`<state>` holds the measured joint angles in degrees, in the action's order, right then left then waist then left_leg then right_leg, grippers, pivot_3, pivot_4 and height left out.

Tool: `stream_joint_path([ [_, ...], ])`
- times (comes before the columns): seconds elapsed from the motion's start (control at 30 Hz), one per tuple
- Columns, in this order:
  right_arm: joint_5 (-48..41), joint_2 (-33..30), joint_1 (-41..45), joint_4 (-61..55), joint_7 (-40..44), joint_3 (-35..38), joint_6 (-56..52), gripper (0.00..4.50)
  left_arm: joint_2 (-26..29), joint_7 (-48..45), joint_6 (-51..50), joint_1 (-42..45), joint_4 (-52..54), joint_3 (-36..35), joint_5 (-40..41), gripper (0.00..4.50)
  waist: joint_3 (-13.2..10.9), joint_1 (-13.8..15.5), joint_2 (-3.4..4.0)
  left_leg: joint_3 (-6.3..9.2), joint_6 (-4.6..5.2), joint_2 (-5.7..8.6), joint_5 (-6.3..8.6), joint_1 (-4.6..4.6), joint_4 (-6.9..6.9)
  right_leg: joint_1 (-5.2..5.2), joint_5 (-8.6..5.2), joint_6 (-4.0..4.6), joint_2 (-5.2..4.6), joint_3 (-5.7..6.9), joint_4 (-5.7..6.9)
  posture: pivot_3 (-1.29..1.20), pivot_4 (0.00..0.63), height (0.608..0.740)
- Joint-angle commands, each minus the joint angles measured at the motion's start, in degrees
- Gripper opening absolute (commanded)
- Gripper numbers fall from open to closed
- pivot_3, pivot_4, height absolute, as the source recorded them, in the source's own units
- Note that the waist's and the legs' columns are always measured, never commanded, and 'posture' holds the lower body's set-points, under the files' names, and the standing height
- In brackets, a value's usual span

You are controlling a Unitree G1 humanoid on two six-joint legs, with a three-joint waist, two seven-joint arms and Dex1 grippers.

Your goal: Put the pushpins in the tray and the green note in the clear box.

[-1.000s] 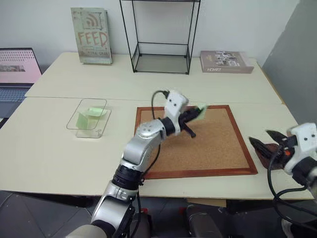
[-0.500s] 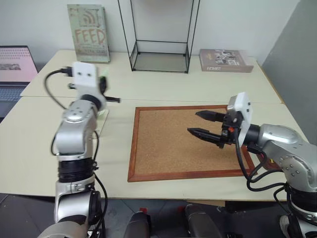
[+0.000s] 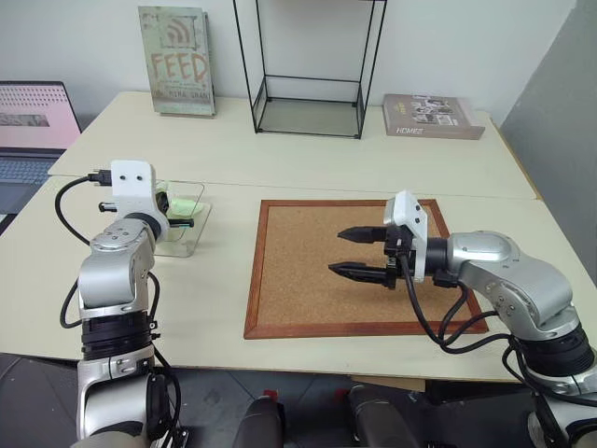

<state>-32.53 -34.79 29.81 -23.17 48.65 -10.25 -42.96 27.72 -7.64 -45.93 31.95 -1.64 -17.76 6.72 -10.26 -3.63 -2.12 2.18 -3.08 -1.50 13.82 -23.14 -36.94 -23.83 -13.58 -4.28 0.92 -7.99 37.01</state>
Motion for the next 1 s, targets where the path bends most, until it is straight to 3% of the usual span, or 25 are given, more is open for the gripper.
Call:
stream_joint_path([
  [0.03, 0.34, -0.48, -0.18, -1.71, 0.65, 0.68, 1.09, 3.45, -0.33, 0.25, -0.71, 1.75, 0.73, -1.53, 1.65, 0.53, 0.00, 0.11, 0.00, 0.01, 0.00, 0.00, 0.00, 0.00, 0.00, 0.00, 0.00, 0.00, 0.00, 0.01, 0.00, 0.00, 0.150, 0.740],
  [0.6, -0.40, 0.01, 0.51, -3.21, -0.55, 1.55, -0.50, 3.45, 0.73, 0.18, 0.38, 1.51, 2.42, -0.25, 2.12, 4.00, 0.00, 0.27, 0.00, 0.05, 0.00, 0.00, 0.00, 0.00, -0.01, 0.01, 0.01, 0.01, 0.00, 0.05, 0.03, 0.00, 0.150, 0.740],
  [0.77, 1.54, 1.03, -0.31, -3.40, -3.30, 3.78, 2.83, 3.45, 2.55, -4.49, 3.55, 0.08, 5.58, 1.27, 2.99, 4.00, 0.00, 0.24, 0.00, 0.05, 0.00, -0.01, 0.00, 0.00, -0.01, 0.01, 0.01, 0.02, 0.00, 0.06, 0.03, 0.00, 0.150, 0.740],
  [1.0, 0.13, 0.52, -5.23, -5.87, -6.19, 10.69, 4.13, 3.45, 2.03, -16.63, 2.21, -3.41, 16.71, 8.86, 10.15, 4.00, 0.00, 0.49, 0.00, 0.05, -0.01, 0.03, 0.00, -0.02, -0.01, 0.04, -0.02, 0.05, -0.06, 0.07, -0.02, 0.00, 0.150, 0.740],
])
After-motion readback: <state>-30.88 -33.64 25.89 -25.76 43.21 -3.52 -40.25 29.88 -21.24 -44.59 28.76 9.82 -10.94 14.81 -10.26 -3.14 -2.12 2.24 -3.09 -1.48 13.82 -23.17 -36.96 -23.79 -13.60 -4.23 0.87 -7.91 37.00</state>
